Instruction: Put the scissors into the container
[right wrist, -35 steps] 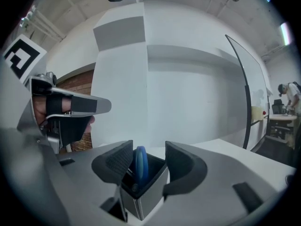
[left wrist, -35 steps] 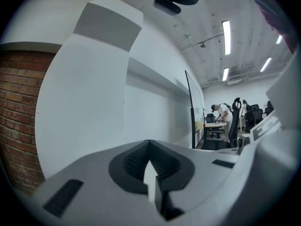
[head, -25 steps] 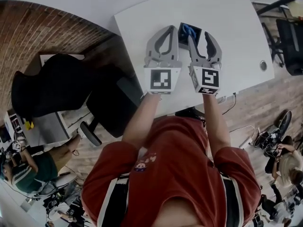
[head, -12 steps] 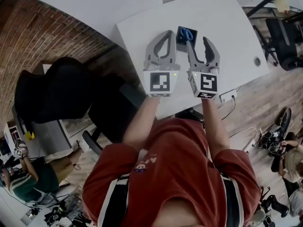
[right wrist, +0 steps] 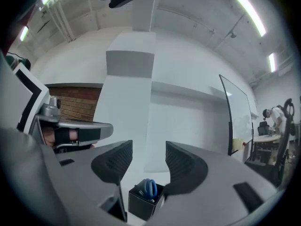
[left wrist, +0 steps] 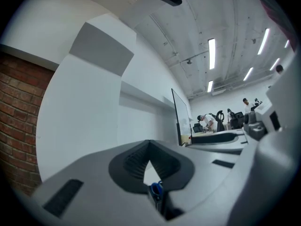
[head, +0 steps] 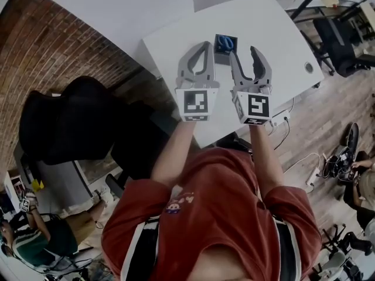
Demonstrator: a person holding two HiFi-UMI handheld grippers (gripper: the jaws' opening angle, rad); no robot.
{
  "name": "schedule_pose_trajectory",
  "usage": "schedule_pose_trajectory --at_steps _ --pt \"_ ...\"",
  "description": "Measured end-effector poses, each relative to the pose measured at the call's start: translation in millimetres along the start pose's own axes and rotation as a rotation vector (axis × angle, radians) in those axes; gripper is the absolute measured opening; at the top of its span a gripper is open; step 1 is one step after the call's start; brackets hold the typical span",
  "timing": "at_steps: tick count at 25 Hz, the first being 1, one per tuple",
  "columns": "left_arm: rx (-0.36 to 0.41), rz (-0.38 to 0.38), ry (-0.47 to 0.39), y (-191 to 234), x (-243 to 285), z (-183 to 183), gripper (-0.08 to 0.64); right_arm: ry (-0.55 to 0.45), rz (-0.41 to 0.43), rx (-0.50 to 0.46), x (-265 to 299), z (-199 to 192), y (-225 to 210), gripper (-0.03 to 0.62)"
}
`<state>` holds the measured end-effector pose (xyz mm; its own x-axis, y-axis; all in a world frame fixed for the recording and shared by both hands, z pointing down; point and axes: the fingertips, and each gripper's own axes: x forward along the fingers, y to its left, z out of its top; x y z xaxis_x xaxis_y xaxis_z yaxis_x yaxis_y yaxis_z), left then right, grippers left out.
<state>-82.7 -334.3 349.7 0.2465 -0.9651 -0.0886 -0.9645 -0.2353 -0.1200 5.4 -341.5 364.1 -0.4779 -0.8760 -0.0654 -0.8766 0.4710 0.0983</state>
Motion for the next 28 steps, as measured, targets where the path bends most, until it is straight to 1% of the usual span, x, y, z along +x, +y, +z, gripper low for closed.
schedule_pose_trajectory --at_steps 3,7,9,13,19,28 --pt "-0.001 -0.026 -0.023 -6 -4 9 0.012 -0.039 -0.024 -0.026 -12 20 0 0.213" --pt "0.006 -0.036 -0.05 -7 -6 26 0.012 -0.023 -0.079 -0.018 -26 33 -7 0.212" --pt "0.015 -0.037 -0.062 -7 -8 35 0.012 -0.052 -0.091 -0.018 -32 42 -10 0.212" --pt "0.034 -0.03 -0.085 -10 -16 50 0.012 -0.102 -0.08 -0.024 -42 58 -10 0.212" --pt "0.046 -0.015 -0.102 -19 -25 62 0.012 -0.142 -0.061 -0.031 -52 73 -17 0.212" --pt "0.05 0.004 -0.098 -33 -26 67 0.012 -0.153 -0.039 -0.027 -60 77 -27 0.212"
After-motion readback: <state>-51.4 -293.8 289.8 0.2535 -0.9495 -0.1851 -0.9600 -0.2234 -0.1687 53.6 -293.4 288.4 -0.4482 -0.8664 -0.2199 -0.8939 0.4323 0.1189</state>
